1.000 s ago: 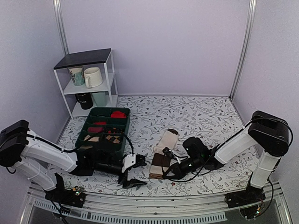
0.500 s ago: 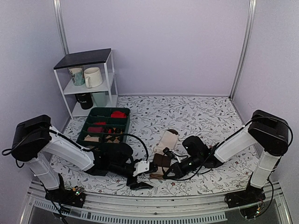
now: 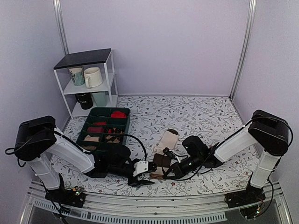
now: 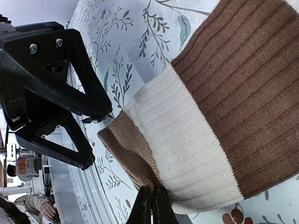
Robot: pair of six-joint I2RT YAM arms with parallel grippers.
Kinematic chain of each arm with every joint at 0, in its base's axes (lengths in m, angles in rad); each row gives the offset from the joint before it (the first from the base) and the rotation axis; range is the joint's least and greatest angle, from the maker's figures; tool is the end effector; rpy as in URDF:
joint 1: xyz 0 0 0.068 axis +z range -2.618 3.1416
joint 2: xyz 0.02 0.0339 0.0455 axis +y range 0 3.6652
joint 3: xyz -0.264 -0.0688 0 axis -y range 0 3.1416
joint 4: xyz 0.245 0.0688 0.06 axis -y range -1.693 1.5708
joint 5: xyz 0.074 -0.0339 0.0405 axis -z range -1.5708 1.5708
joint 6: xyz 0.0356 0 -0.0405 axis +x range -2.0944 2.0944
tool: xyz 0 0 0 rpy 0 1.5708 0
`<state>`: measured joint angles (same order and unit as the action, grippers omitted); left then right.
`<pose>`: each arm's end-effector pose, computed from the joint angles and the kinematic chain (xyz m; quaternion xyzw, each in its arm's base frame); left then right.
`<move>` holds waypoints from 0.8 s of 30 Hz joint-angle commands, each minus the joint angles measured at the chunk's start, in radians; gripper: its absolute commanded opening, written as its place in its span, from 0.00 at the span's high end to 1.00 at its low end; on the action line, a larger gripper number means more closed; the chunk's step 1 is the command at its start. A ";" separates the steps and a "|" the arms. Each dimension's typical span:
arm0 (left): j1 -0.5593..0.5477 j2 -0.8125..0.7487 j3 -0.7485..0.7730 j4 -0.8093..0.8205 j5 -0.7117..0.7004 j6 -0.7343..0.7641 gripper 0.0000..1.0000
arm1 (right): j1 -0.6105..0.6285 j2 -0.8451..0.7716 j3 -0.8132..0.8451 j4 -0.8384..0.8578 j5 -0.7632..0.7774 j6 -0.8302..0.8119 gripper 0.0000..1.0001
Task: Roll the socks
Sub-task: Pass from the right arm to the left
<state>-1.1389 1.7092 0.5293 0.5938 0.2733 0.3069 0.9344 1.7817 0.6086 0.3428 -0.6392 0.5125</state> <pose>0.1149 -0.2723 0.1114 0.6258 0.6121 -0.2990 0.3798 0.1580 0.2496 0.0933 -0.2965 0.8416 0.4469 0.0636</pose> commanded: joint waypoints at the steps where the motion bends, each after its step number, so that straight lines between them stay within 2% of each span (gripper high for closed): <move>1: -0.021 0.032 0.000 0.060 0.039 0.011 0.40 | 0.000 0.029 -0.047 -0.206 0.050 -0.014 1.00; 10: -0.023 0.112 0.049 0.033 0.018 0.000 0.52 | 0.000 0.034 -0.048 -0.206 0.046 -0.015 1.00; 15: -0.022 0.136 0.060 0.026 -0.003 -0.010 0.66 | 0.000 0.032 -0.048 -0.206 0.044 -0.016 1.00; 17: -0.022 0.137 0.062 0.023 -0.006 -0.016 0.75 | 0.000 0.032 -0.047 -0.206 0.044 -0.016 1.00; 18: -0.024 0.138 0.065 0.013 -0.006 -0.018 0.85 | 0.000 0.031 -0.047 -0.206 0.044 -0.016 1.00; 19: -0.023 0.139 0.071 -0.010 -0.002 -0.021 1.00 | 0.001 0.031 -0.047 -0.206 0.045 -0.016 1.00; 24: -0.022 0.142 0.080 -0.048 0.039 -0.070 1.00 | 0.001 0.013 -0.046 -0.208 0.051 -0.019 1.00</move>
<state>-1.1465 1.8286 0.5976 0.6048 0.2687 0.2836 0.9337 1.7809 0.6083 0.3382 -0.6434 0.5083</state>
